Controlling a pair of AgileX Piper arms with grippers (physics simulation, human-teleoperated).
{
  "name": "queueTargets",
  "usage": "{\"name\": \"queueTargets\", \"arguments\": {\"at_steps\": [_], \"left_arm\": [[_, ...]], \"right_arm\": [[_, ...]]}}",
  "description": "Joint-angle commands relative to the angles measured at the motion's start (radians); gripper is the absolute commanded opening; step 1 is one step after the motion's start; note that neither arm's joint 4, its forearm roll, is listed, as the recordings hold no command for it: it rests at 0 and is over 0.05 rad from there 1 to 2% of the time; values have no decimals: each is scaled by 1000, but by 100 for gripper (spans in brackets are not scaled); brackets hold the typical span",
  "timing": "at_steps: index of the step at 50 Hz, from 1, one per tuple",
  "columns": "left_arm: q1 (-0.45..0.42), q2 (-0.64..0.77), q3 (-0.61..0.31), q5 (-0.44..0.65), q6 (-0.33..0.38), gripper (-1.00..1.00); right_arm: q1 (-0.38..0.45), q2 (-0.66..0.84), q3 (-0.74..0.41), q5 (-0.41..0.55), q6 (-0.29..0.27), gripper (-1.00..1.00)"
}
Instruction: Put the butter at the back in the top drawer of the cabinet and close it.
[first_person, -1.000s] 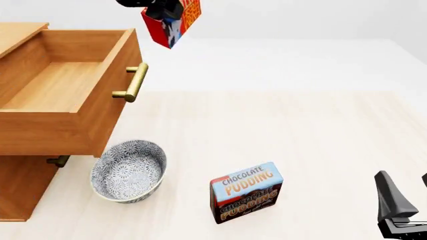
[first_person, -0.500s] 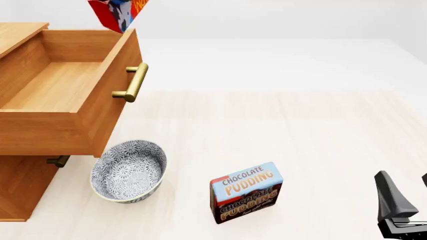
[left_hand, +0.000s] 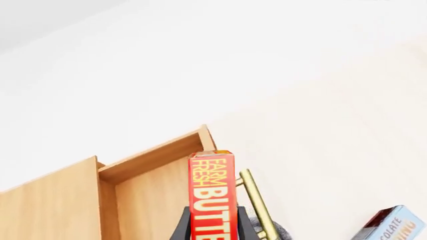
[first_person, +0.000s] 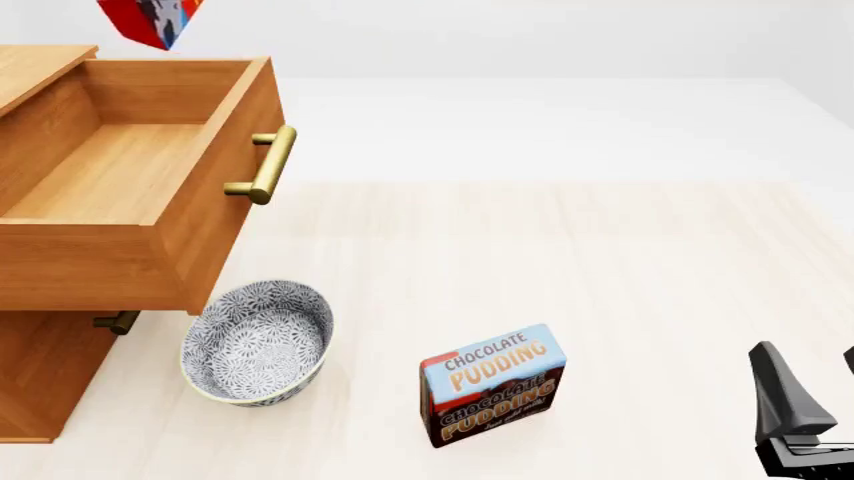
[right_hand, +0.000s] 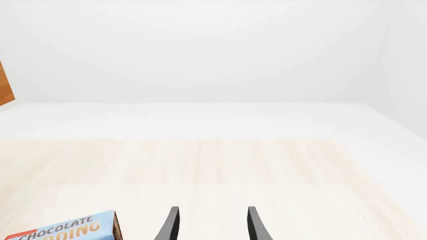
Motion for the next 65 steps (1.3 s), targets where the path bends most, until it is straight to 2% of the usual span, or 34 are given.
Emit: {"name": "queueTargets", "arguments": {"at_steps": [1,21,27,65], "left_arm": [[50,-37,9,4,7,-100],[105,-79,69,-8,-18,-100],[119,-99,127,-32,-27,-100],[176,-160,293,-91,-48,-100]], "right_arm": [[0,0,0,0,0,100],[0,0,0,0,0,100],[0,0,0,0,0,100],[0,0,0,0,0,100]]}}
